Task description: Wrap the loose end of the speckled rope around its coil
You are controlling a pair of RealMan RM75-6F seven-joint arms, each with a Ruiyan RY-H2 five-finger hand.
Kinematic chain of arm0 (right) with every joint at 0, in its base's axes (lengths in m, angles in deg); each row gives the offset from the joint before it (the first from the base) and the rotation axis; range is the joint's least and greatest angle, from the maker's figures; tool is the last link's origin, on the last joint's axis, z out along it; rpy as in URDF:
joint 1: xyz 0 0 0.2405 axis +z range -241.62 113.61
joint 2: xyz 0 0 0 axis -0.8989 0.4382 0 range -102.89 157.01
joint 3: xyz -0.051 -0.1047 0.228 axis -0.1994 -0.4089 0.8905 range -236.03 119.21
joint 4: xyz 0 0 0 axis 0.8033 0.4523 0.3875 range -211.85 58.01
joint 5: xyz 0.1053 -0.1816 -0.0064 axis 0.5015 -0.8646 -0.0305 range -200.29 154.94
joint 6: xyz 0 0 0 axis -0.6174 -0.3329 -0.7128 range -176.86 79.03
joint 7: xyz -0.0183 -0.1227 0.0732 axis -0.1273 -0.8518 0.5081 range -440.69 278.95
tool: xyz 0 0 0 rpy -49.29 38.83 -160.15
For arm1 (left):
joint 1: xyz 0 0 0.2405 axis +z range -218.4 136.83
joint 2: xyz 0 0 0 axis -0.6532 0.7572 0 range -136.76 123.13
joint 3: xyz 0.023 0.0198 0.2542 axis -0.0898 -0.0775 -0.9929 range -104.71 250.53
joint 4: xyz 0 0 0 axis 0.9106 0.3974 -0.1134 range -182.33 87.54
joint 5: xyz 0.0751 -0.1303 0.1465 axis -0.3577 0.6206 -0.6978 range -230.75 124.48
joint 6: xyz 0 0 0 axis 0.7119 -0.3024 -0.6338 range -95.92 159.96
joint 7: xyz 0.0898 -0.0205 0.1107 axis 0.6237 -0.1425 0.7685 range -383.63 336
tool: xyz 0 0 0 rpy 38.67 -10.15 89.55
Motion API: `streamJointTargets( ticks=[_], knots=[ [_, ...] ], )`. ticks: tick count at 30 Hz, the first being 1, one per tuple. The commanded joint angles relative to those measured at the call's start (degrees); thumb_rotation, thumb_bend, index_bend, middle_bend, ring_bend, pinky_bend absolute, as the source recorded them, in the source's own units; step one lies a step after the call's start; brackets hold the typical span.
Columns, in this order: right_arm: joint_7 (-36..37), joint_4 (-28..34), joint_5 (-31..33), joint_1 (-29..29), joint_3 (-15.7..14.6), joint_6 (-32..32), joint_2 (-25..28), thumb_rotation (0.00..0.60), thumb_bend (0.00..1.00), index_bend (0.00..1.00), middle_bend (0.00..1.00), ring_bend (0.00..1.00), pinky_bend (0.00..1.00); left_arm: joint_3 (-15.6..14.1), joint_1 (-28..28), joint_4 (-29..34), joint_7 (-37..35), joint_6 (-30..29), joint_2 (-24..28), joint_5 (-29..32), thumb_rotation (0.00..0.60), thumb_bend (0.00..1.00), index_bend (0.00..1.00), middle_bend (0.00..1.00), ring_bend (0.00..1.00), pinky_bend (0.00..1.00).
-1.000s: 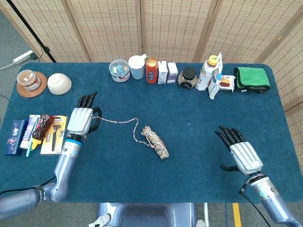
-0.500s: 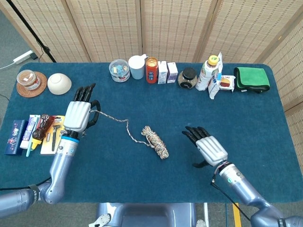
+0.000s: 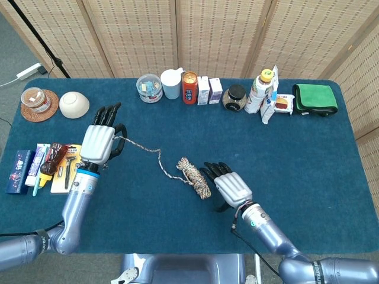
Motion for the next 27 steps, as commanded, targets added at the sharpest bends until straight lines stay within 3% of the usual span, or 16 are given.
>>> streamJointTargets(
  ticks=[1,15,27],
  knots=[
    [-6.92,0.37,6.37,3.73,0.7,5.5,-6.06,0.6,0.0,0.0,0.0,0.0,0.0,-0.29,0.13,0.33,-0.5,-0.38,0.16,-0.35,0.6,0.45,0.57,0.0,0.0,0.0],
    [-11.68,-7.87,10.62,7.41,3.3,16.01,-20.86,0.6,0.0,0.0,0.0,0.0,0.0,-0.84,0.49,0.56,-2.7,-0.98,1.19,-0.78,0.6,0.45,0.57,0.0,0.0,0.0],
    [-12.23,-18.99,8.64,8.17,2.97,16.87,-25.88,0.6,0.0,0.0,0.0,0.0,0.0,-1.47,0.61,-0.17,-4.7,-0.76,1.24,-1.16,0.6,0.45,0.57,0.0,0.0,0.0]
  ],
)
